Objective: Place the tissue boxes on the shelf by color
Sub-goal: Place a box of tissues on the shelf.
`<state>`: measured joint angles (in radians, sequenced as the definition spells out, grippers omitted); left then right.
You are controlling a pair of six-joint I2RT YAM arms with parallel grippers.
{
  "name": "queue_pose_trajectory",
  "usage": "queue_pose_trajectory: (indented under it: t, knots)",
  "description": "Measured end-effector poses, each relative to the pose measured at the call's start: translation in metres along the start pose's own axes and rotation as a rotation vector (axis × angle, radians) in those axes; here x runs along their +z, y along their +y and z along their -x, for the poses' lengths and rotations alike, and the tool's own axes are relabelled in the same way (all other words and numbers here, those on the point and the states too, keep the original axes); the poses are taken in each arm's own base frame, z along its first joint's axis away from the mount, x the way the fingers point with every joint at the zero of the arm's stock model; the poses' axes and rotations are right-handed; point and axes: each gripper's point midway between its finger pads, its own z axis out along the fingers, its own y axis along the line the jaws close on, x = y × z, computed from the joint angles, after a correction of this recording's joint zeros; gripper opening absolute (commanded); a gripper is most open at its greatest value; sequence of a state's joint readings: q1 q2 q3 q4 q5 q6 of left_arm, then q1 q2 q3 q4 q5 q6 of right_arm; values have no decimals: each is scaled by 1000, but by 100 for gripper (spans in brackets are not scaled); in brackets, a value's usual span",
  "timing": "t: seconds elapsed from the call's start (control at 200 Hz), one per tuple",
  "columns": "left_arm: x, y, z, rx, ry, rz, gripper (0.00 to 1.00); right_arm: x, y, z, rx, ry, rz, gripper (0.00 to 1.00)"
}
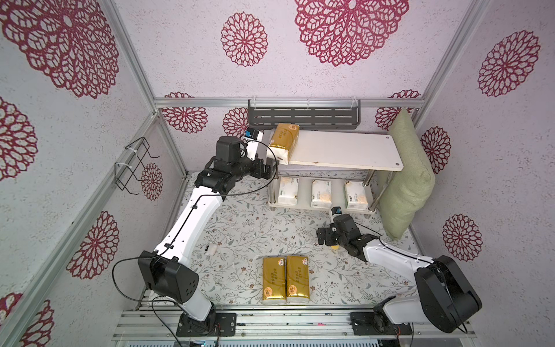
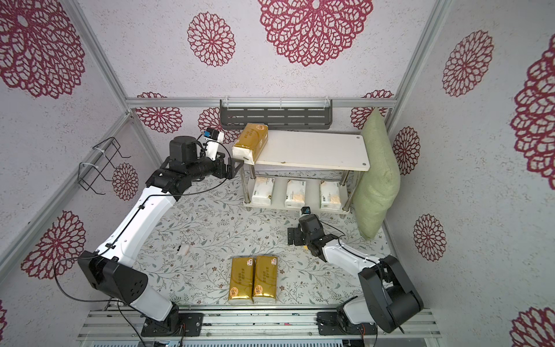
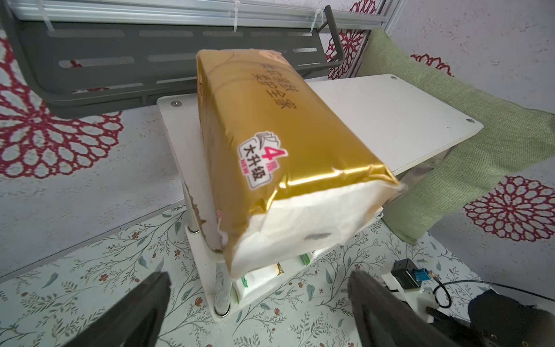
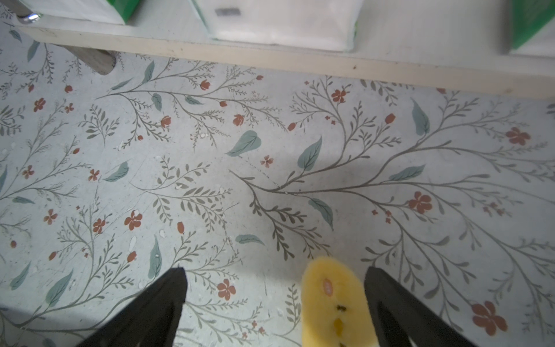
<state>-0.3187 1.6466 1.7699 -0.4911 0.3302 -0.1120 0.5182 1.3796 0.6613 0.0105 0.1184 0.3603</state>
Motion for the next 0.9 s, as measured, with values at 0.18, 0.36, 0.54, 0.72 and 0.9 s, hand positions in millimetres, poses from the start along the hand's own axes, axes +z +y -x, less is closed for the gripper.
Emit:
queue_pose_trajectory:
  t: [0.18,0.36,0.54,0.72,0.9]
  knots:
    - [7,-3,2,20,-10,-71,100,0,0,0,0,0,0,99]
    - [12,-13,5,57,-21,-147,99,0,0,0,0,1,-1,99]
    - [18,-11,11,47,-47,-138,97,1,-1,-2,-1,6,-3,99]
    - [20,-10,1,13,-46,-54,97,2,-1,-2,-1,6,-3,99]
    - [16,-32,-5,18,-49,31,97,5,-1,-4,-2,16,-6,99]
